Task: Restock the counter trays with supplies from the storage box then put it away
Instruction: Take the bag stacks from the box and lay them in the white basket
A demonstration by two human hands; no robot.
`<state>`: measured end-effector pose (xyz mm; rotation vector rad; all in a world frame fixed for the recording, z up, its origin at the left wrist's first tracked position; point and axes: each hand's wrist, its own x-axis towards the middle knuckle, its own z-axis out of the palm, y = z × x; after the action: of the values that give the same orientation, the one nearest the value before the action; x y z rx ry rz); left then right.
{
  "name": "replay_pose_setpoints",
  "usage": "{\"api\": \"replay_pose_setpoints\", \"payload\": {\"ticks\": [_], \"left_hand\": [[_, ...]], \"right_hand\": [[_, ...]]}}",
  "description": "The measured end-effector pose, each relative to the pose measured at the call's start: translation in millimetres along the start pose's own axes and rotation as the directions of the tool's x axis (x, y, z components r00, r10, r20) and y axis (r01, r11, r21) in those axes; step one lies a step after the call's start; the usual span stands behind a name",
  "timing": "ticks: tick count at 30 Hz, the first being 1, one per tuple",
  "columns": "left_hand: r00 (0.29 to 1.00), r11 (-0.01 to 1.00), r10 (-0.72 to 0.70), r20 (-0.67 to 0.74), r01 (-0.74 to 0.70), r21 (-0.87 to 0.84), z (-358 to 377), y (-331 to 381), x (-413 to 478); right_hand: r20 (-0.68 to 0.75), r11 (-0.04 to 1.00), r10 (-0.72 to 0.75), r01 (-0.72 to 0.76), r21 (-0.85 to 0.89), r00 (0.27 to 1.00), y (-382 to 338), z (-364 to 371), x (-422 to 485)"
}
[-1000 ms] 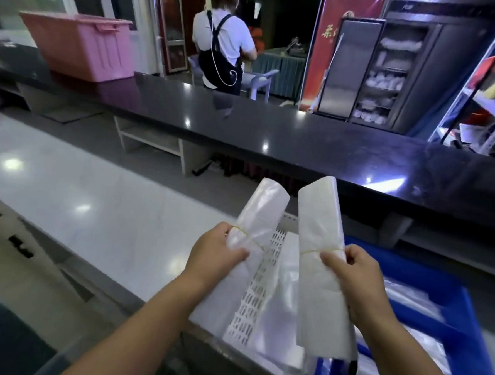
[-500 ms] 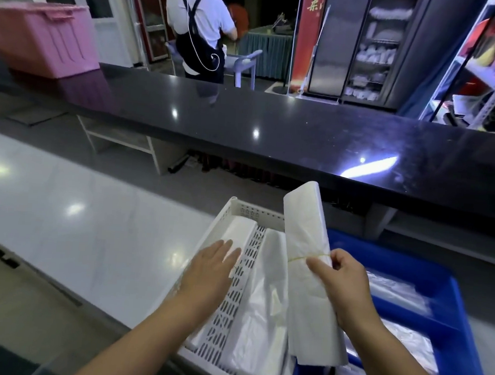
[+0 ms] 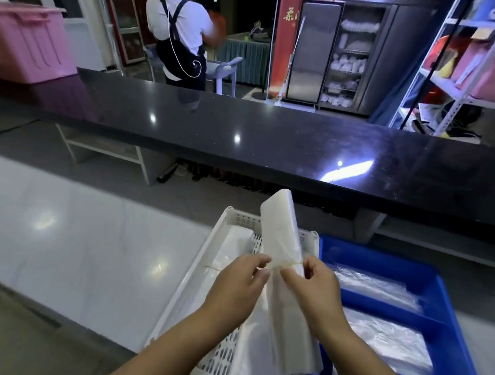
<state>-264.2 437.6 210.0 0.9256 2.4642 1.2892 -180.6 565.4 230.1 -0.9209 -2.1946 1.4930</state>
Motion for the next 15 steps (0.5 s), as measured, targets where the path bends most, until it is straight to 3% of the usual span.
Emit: {"api": "replay_pose_setpoints", "payload": {"ticks": [3, 6, 12, 15], "left_hand": [[0.990, 0.952, -0.143, 0.012, 0.141, -0.272, -4, 14, 4], [0.971, 0.877, -0.240, -0.001, 0.217, -0.429, -14, 8, 4], [0.956, 0.856, -0.291, -0.041, 0.241, -0.457, -26, -16, -3], [0.922, 0.873, -0.374, -0.099, 0.315, -0.372, -36, -25, -2]], "right_hand": [[0.104, 0.989, -0.126, 0.133, -0.062, 0.987, -6, 17, -8], [0.308, 0.962, -0.226, 0.261, -0.076, 0.924, -11, 27, -9], [0.490, 0.955, -0.237, 0.294, -0.042, 0.839, -2, 33, 5], [0.533, 0.878, -0.234, 0.412, -0.243, 0.813, 8, 34, 19]]}}
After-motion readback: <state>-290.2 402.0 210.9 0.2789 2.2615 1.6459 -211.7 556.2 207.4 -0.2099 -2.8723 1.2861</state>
